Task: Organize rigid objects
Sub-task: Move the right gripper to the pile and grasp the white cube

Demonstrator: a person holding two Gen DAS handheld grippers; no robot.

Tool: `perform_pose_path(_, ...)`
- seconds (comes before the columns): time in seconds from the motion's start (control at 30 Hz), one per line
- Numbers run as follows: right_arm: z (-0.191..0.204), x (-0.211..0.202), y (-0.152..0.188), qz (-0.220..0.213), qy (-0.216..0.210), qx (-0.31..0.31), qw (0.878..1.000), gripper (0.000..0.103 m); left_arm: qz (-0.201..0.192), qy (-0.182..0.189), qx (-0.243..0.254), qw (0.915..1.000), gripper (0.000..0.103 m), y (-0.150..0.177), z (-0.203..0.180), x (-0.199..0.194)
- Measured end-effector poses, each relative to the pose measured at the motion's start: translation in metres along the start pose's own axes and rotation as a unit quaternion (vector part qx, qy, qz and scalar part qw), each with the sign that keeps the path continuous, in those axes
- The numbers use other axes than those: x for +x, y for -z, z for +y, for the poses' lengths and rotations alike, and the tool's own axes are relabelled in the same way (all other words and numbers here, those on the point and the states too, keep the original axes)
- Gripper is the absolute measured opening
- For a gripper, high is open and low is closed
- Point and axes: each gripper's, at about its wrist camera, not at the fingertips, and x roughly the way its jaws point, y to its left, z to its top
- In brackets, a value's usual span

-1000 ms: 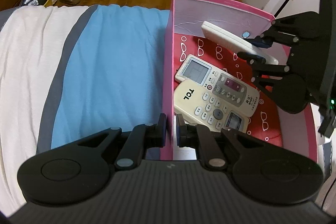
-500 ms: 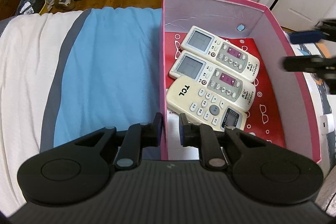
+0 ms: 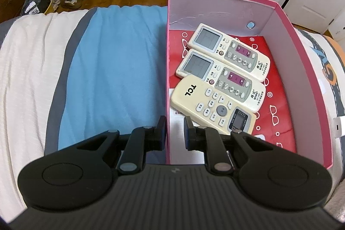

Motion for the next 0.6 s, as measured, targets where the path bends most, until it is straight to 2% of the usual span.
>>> perform_pose_path(0.23,-0.028,-0.018,0.041,0.024,0.015,0.041,0.999,0.06,0.004,-0.011,0.004,0.9999,0.014,-0.001,-0.005,-0.001)
perform_pose_path(0.3,-0.036,-0.019,0.051,0.033,0.01,0.06,0.998,0.064,0.005,-0.014,0.004,0.9999,0.014,0.0,-0.006,-0.001)
perform_pose_path(0.33,-0.041,-0.017,0.056,0.04,0.005,0.073,0.997,0.071,0.005,-0.016,0.005,0.9998,0.014,0.0,-0.006,-0.001)
perform_pose_path(0.37,-0.047,-0.015,0.061,0.048,-0.003,0.089,0.995,0.079,0.006,-0.017,0.006,0.9998,0.014,-0.001,-0.007,-0.001)
perform_pose_path(0.43,-0.065,-0.006,0.07,0.071,-0.02,0.136,0.988,0.088,0.006,-0.018,0.006,0.9998,0.015,0.0,-0.007,-0.002)
perform_pose_path(0.53,-0.082,0.012,0.086,0.097,-0.019,0.175,0.98,0.088,0.006,-0.017,0.007,0.9998,0.016,0.0,-0.008,-0.002)
perform_pose_path(0.6,-0.094,0.027,0.096,0.119,-0.003,0.203,0.972,0.088,0.006,-0.017,0.007,0.9998,0.017,0.0,-0.008,-0.002)
